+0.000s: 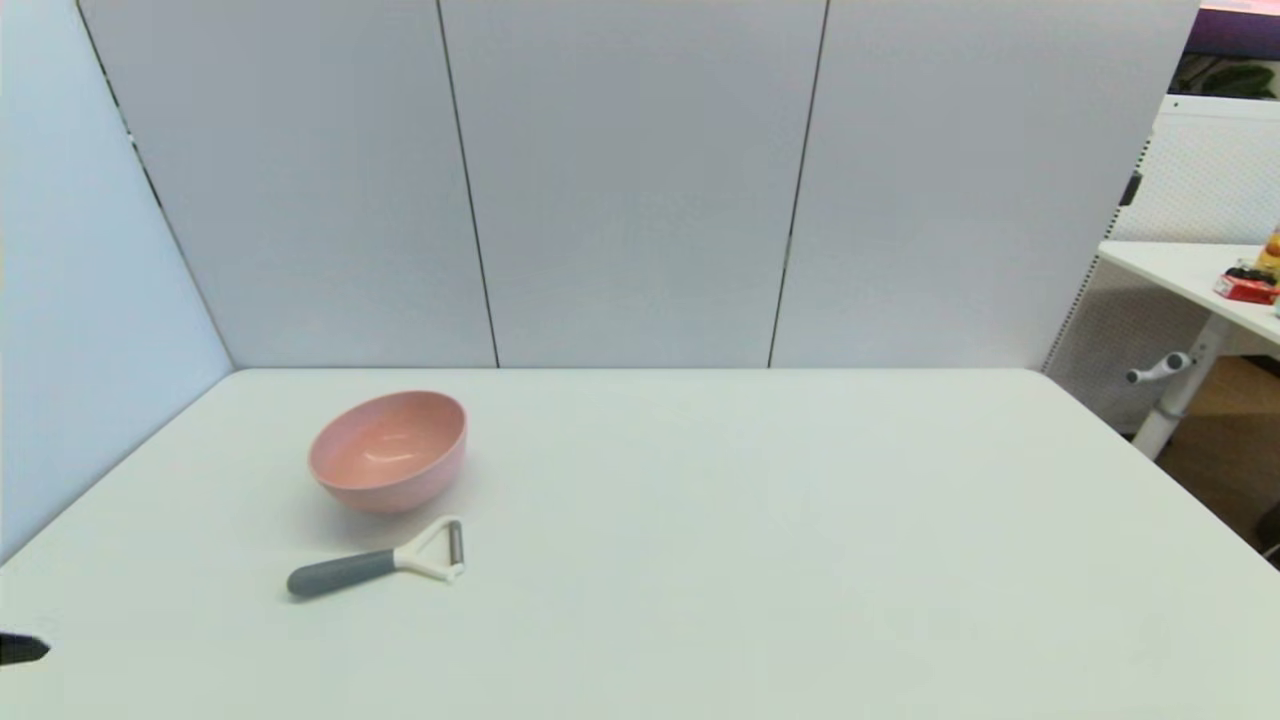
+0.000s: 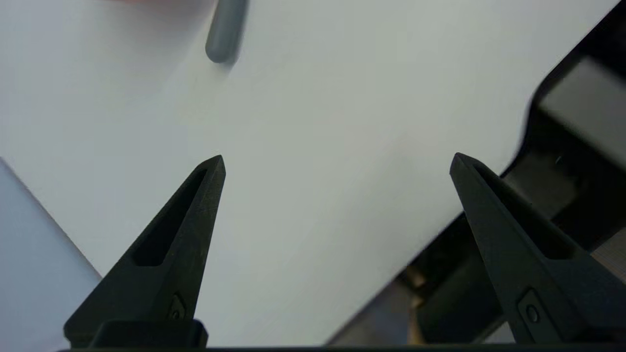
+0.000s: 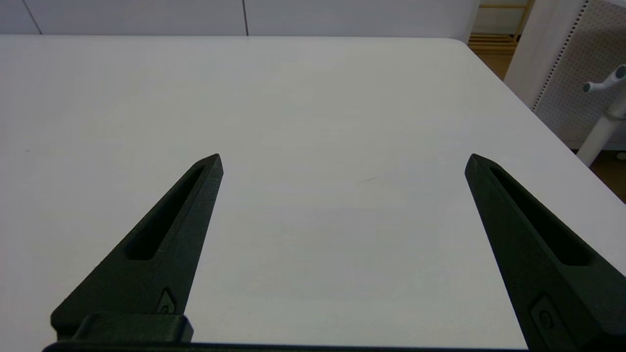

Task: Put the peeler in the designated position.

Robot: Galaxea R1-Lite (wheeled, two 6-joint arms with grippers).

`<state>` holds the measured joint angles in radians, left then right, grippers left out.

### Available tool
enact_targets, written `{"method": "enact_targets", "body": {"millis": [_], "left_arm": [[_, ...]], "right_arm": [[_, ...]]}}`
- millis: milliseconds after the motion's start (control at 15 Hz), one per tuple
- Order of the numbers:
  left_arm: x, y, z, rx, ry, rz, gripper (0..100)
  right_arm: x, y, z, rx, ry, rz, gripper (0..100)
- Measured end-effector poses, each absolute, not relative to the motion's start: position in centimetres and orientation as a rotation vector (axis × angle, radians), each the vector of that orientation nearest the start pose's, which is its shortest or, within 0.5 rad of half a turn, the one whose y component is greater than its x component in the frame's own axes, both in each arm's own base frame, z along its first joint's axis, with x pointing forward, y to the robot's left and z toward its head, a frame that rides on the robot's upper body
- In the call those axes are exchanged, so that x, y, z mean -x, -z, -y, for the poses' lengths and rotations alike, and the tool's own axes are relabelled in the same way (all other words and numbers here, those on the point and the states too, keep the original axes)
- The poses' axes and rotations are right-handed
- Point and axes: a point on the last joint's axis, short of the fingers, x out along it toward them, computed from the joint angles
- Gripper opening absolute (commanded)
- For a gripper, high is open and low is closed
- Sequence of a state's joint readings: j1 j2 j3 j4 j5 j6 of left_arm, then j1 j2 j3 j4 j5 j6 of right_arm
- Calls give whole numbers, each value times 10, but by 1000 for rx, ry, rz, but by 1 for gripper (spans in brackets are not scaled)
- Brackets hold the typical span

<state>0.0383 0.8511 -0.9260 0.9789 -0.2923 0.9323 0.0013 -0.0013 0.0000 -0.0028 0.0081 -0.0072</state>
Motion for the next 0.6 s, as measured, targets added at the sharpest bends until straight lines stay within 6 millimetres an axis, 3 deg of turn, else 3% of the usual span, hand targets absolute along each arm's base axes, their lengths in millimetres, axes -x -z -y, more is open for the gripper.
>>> {"method": "enact_targets", "body": {"millis": [133, 267, 600], "left_arm": [[3, -220, 7, -596, 531, -580, 100], [24, -200, 8, -486, 452, -426, 100], [38, -156, 8, -292, 341, -109, 100]], "right_arm": [[23, -76, 0, 7, -10, 4, 100], [23, -76, 0, 7, -9, 4, 100], [23, -76, 0, 7, -9, 4, 100]]}}
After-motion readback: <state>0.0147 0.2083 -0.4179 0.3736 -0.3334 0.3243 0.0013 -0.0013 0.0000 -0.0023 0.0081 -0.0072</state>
